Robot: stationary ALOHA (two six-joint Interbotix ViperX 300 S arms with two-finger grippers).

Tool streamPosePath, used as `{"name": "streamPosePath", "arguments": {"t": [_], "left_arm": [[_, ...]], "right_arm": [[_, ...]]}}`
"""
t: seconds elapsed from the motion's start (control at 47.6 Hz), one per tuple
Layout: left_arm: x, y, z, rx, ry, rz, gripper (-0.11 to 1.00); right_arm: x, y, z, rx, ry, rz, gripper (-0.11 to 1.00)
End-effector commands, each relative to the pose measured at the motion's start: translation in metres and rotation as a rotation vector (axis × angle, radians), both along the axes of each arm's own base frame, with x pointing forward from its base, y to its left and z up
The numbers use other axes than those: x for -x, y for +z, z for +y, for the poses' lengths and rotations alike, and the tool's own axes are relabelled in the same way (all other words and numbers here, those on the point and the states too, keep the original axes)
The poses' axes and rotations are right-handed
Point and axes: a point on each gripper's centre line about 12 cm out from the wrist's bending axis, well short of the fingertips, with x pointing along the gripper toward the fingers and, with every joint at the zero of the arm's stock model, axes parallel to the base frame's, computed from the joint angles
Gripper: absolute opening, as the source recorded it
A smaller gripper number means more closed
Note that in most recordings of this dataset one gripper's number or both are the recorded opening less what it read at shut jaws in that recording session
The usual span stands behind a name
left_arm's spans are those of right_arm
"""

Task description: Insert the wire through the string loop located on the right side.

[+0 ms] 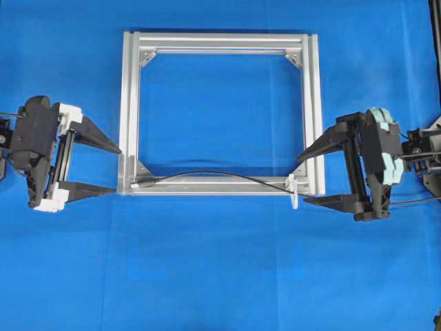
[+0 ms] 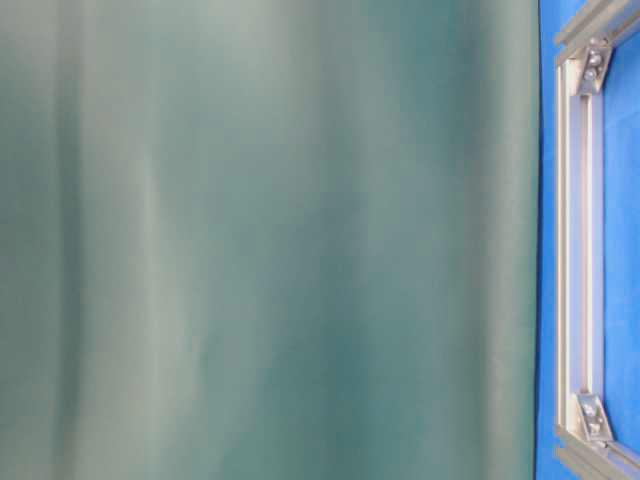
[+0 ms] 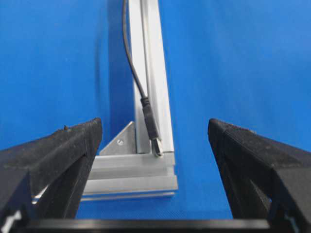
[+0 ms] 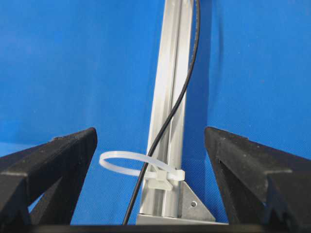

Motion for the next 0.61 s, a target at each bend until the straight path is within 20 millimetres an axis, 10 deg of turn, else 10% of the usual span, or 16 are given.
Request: {"name": "streamPosePath", "arguments": {"t": [0.0,0.588], "left_arm": [[-0.0038,0.0085,0.0005,0.0,0.002,-0.029,0.85],[-0.0029,0.007,0.0006,-0.001,0.001,-0.019,0.85]], "right_arm": [[-0.003,0.0086,-0.0007,-0.002,-0.003,-0.028,0.91],[-0.0033,0.0073,-0.0006,0.003,0.0,-0.024,0.91]]}}
